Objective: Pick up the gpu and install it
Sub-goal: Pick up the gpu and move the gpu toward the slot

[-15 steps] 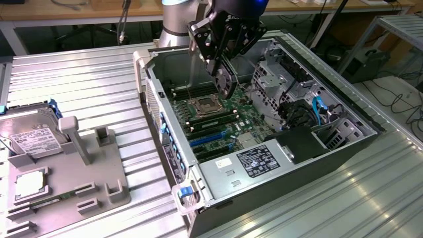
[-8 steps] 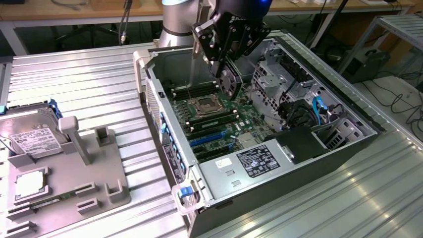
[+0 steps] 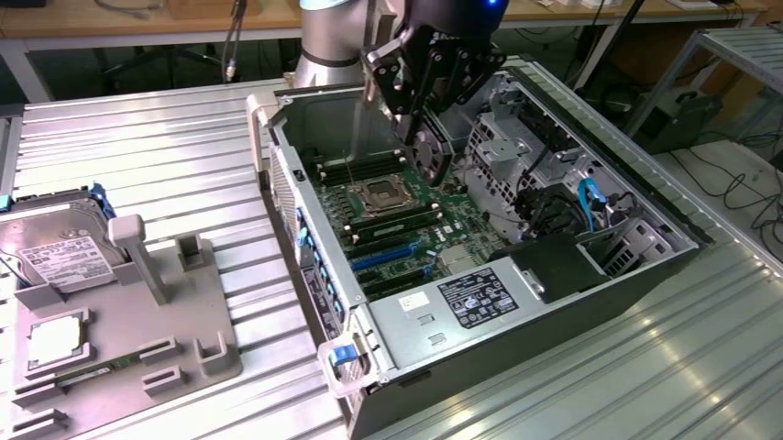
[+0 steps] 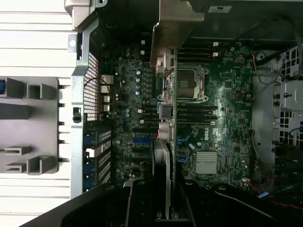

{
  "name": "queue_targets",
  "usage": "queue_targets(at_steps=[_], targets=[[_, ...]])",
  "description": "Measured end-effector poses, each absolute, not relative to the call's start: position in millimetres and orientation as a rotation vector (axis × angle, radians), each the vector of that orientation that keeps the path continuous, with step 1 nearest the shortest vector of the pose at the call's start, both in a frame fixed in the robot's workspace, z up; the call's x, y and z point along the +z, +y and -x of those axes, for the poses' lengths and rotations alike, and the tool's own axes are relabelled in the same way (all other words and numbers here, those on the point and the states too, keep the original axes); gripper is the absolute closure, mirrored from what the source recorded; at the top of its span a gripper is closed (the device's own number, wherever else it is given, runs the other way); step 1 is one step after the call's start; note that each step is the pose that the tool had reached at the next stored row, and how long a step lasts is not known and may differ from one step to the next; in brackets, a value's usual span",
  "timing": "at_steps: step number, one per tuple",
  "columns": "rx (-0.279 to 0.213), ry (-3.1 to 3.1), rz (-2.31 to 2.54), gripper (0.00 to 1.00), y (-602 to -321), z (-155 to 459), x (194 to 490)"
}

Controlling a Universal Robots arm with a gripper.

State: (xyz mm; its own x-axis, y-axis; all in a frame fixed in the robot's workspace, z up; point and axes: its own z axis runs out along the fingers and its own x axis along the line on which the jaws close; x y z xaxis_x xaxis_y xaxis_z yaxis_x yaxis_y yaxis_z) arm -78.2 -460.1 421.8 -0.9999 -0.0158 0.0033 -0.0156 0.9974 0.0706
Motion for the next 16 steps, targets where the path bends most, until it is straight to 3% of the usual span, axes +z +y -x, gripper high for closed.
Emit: queue_targets(at_steps=[16], targets=[[-0.095,-3.143,-0.019,0.73,-460.1,73.6,418.6]])
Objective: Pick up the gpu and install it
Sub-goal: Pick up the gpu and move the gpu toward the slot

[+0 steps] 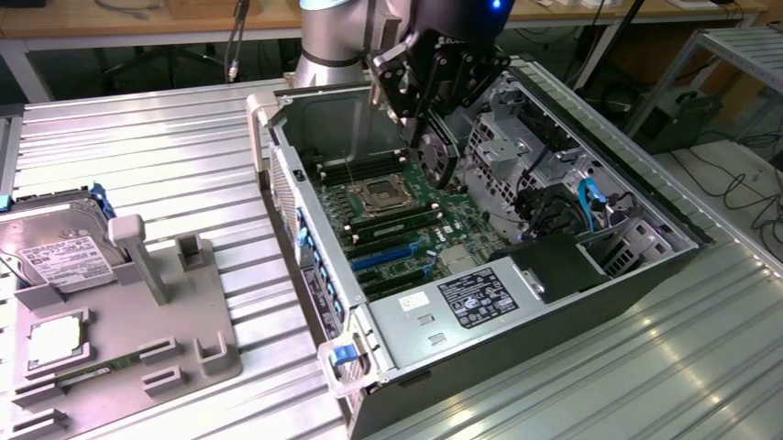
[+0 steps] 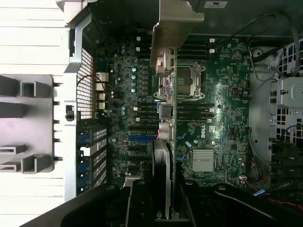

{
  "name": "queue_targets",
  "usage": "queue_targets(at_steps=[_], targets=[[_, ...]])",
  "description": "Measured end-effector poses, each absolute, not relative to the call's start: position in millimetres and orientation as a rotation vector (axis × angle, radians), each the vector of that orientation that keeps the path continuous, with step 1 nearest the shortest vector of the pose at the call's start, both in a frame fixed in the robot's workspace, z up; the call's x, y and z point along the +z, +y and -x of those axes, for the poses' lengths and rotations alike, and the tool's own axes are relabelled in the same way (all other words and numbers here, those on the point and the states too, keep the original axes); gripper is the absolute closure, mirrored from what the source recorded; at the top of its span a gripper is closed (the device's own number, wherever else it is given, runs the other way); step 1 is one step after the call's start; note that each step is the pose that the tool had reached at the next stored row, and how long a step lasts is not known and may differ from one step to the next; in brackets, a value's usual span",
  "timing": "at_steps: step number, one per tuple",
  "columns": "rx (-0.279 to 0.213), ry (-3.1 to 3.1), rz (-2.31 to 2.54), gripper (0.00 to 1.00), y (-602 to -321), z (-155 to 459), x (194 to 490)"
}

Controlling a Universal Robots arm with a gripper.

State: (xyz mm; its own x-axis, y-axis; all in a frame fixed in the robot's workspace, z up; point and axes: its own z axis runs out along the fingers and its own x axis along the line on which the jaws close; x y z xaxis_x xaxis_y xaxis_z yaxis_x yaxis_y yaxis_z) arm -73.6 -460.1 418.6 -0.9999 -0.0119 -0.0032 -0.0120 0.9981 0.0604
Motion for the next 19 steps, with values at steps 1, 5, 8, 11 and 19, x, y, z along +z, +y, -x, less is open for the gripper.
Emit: queue_targets(at_steps=[1,5,8,11,19], targets=[[0.095,3.137,0.019,0.73,-460.1,73.2,418.5],[0.094,3.137,0.019,0.73,-460.0,71.9,417.9],[0.094,3.137,0.019,0.73,-460.1,71.0,417.4],[0.093,3.137,0.019,0.73,-460.0,70.1,416.7],[0.088,3.137,0.019,0.73,-460.0,67.5,415.2]])
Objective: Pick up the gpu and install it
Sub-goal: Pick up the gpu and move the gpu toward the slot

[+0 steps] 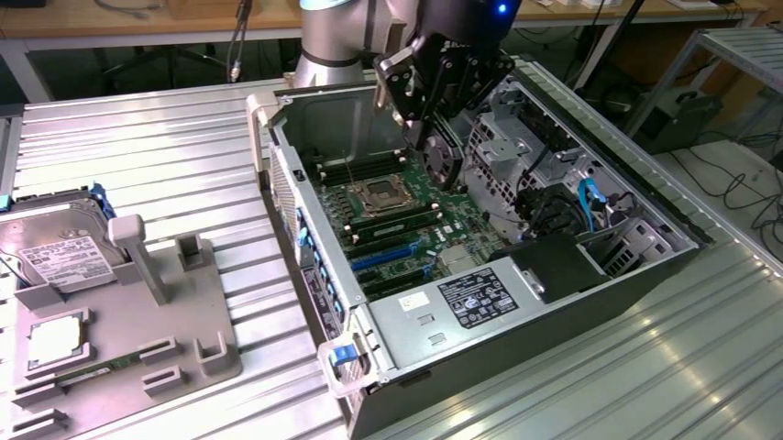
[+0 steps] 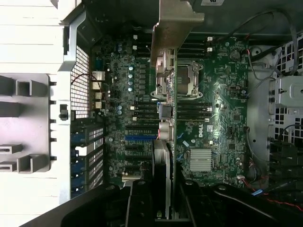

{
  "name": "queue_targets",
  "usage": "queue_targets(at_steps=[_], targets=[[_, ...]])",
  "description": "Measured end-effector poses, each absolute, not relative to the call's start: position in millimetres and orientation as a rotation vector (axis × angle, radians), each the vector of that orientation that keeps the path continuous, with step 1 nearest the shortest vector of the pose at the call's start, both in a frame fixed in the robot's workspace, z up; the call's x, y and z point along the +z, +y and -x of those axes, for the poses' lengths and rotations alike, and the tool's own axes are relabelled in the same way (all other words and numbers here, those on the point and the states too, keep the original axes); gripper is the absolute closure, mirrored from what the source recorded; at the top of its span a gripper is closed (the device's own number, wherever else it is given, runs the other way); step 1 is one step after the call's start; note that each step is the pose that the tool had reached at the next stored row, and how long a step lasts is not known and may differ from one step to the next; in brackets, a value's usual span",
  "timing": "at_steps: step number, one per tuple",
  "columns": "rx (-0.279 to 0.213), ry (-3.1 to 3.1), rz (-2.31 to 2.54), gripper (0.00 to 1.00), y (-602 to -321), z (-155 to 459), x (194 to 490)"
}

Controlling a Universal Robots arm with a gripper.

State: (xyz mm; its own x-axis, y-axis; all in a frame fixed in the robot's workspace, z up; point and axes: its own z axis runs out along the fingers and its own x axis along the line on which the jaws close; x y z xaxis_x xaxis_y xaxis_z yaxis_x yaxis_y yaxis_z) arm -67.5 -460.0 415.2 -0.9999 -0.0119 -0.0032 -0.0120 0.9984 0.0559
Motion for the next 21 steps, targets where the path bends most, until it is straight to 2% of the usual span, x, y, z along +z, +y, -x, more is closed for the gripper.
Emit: queue_targets(at_steps=[21], targets=[[0.067,3.136,0.019,0.73,-460.0,52.0,407.0]])
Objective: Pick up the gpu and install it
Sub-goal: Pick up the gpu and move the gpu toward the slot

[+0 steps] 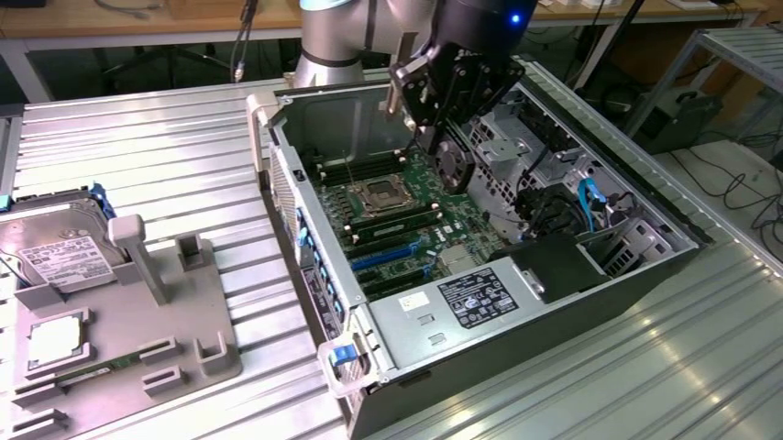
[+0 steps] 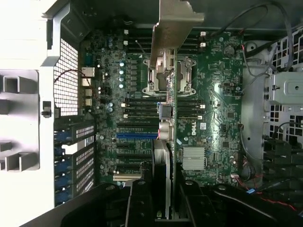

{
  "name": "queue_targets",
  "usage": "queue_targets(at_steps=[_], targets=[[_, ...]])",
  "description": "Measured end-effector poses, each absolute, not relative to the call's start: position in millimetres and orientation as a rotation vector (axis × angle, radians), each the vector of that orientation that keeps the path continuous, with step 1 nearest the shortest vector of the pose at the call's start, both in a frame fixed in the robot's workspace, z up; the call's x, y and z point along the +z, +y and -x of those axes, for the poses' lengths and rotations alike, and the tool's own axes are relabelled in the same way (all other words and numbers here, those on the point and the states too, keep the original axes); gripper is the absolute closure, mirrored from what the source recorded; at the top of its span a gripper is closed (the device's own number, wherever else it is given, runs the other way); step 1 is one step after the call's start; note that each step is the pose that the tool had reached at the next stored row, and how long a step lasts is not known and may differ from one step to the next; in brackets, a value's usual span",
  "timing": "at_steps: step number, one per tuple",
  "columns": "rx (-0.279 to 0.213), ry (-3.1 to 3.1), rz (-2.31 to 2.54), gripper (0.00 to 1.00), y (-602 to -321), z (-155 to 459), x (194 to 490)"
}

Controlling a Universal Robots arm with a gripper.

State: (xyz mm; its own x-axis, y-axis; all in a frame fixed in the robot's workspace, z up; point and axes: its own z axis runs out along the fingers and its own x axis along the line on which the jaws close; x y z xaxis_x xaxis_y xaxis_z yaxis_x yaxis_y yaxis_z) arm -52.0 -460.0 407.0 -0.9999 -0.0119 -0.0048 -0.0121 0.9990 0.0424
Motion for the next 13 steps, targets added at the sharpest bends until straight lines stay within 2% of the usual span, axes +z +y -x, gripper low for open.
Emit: queue_targets(at_steps=[13], targets=[[0.058,3.136,0.019,0.73,-460.0,43.4,404.3]])
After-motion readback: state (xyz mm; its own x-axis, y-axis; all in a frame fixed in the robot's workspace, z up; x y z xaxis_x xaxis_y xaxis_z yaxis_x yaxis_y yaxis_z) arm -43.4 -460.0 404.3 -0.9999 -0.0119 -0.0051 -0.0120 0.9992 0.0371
